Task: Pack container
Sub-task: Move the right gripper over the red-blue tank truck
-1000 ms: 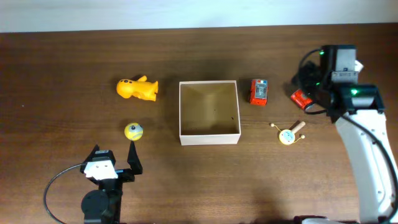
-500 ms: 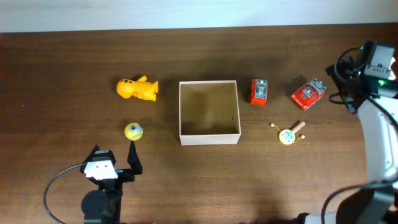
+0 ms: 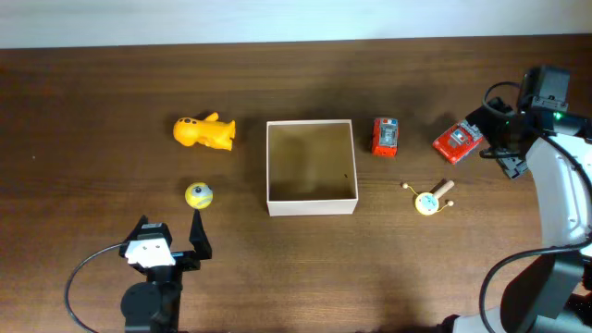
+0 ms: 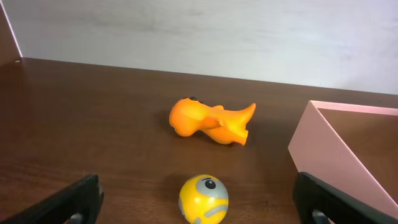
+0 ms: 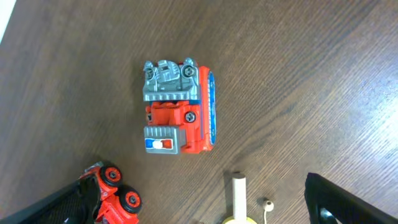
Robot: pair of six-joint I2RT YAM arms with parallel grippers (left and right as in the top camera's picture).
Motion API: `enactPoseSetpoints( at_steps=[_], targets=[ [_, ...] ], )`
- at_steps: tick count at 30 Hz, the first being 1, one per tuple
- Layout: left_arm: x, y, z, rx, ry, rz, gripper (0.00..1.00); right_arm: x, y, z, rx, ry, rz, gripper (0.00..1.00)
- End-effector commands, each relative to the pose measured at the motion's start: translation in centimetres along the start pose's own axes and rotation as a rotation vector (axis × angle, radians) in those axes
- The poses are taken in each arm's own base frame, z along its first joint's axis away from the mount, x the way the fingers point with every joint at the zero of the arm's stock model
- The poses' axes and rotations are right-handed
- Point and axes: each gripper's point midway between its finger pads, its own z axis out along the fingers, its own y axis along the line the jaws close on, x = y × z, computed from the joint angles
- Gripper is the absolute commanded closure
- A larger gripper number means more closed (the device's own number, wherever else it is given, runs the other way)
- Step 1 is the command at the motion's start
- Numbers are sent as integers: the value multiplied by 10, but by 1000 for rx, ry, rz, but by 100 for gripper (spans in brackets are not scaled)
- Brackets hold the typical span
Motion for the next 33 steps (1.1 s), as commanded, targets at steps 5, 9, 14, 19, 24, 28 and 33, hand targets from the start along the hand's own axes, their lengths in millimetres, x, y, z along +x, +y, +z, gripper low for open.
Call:
enactPoseSetpoints(
  at_steps=[5, 9, 14, 19, 24, 28, 33],
  targets=[
    [2, -1, 0, 6, 2, -3, 1, 7, 55, -7, -157, -42, -296, 1],
    [2, -1, 0, 6, 2, -2, 1, 13, 70, -3, -178, -54, -341, 1],
    [2, -1, 0, 6, 2, -2, 1, 16, 62, 22, -113, -28, -248, 0],
    [2, -1, 0, 6, 2, -2, 1, 13, 47, 42, -23, -35, -127, 2],
    [2, -1, 0, 6, 2, -2, 1, 7, 42, 50, 11, -67, -113, 2],
    [2, -1, 0, 6, 2, -2, 1, 0, 33, 56, 40, -79, -100, 2],
    [2, -1, 0, 6, 2, -2, 1, -3, 21, 66, 71, -64, -79, 3]
  ],
)
